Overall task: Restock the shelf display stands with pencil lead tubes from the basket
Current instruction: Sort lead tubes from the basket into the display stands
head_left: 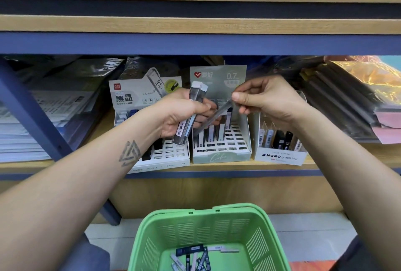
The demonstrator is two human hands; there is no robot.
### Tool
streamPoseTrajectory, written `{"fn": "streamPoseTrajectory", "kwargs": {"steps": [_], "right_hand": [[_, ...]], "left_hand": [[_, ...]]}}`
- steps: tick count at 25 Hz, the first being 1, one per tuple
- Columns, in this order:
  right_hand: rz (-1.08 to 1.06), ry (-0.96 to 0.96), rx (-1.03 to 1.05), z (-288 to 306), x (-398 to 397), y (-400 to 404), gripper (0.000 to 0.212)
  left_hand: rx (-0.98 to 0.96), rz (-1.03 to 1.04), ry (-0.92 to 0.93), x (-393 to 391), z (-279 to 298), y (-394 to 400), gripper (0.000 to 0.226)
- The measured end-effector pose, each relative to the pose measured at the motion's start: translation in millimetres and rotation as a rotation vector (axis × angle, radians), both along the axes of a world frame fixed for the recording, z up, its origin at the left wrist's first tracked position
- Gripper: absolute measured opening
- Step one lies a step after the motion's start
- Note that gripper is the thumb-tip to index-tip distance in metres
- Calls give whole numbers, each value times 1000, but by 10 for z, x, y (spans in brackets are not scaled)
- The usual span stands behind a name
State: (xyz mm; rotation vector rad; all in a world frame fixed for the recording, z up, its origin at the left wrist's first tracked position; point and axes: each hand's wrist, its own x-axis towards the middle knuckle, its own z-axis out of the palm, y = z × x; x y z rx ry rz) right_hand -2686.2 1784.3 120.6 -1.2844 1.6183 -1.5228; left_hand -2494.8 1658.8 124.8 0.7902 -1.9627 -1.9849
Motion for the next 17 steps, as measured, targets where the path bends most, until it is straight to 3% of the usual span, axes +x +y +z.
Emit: {"fn": "streamPoseTrajectory", "kwargs": {"steps": [4, 8, 11, 17], "right_hand": [[-97, 198, 18, 6, -42, 7, 39], [-186, 583, 125, -83, 40, -72, 17], [-231, 645, 58, -118, 63, -94, 6], [-304, 734, 15, -192, 26, -99, 7]], "left_hand": [[-61, 36, 21, 2, -29, -33, 19], [-192, 104, 29, -26, -39, -32, 17], [-281, 137, 40, -45, -31, -49, 16], [-266, 196, 27, -52, -36, -57, 17]]}}
